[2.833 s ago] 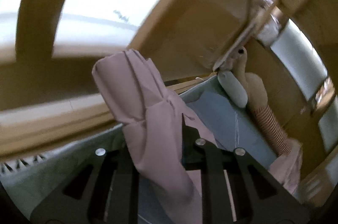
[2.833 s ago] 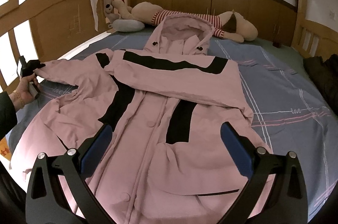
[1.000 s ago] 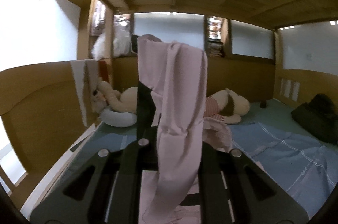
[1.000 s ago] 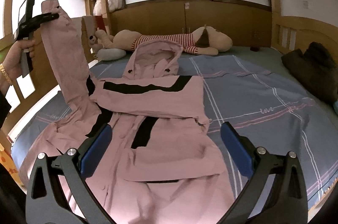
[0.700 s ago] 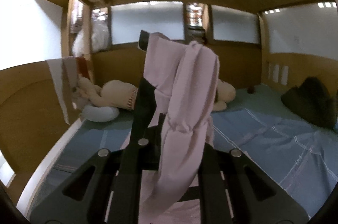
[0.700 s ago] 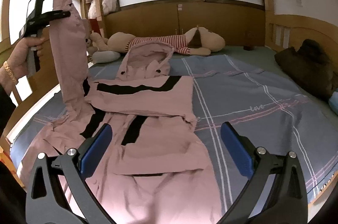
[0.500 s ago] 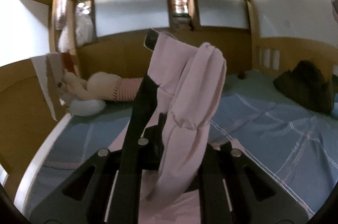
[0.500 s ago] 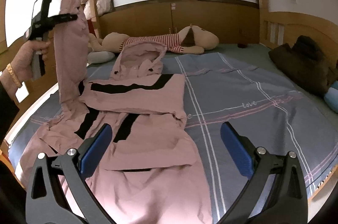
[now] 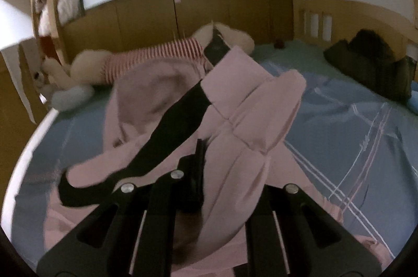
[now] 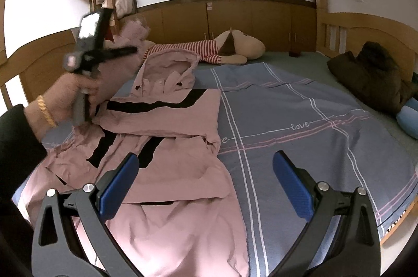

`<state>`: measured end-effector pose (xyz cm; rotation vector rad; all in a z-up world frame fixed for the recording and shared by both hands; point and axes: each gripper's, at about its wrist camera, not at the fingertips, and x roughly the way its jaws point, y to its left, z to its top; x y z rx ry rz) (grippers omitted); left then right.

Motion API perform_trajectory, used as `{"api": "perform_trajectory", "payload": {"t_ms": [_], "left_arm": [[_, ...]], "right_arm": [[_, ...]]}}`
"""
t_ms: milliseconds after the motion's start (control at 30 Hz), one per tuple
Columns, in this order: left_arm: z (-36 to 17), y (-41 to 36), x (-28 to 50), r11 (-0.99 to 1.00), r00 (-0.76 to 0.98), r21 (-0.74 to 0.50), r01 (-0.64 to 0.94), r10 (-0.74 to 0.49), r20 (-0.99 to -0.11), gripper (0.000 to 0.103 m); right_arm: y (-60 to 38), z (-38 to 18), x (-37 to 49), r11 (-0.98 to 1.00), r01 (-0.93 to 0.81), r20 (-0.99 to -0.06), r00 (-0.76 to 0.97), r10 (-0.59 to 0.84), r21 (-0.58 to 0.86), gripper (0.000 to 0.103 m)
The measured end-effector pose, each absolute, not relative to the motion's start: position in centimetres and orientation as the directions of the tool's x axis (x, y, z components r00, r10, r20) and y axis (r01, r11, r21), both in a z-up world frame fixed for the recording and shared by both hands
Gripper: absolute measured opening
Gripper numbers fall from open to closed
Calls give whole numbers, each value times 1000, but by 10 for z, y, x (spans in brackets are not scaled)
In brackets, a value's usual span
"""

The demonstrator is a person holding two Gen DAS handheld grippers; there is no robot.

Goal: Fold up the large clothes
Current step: 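Carry the sleeve across the jacket chest toward the folded sleeve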

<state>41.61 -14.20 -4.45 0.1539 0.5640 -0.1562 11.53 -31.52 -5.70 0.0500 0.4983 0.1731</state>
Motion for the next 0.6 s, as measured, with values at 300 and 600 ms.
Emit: {"api": "perform_trajectory", "payload": {"t_ms": [300,600], "left_arm": [[-103,-168,443,974,773,108,199,-89,-628,9],[-131,-182,453,978,757,112,174,-60,-651,11]], "right_arm": [[-323,-60,114,987,-139,-483,860,163,86,102],[-328,-65,114,989,-127,-500,853,150,80,102]]}}
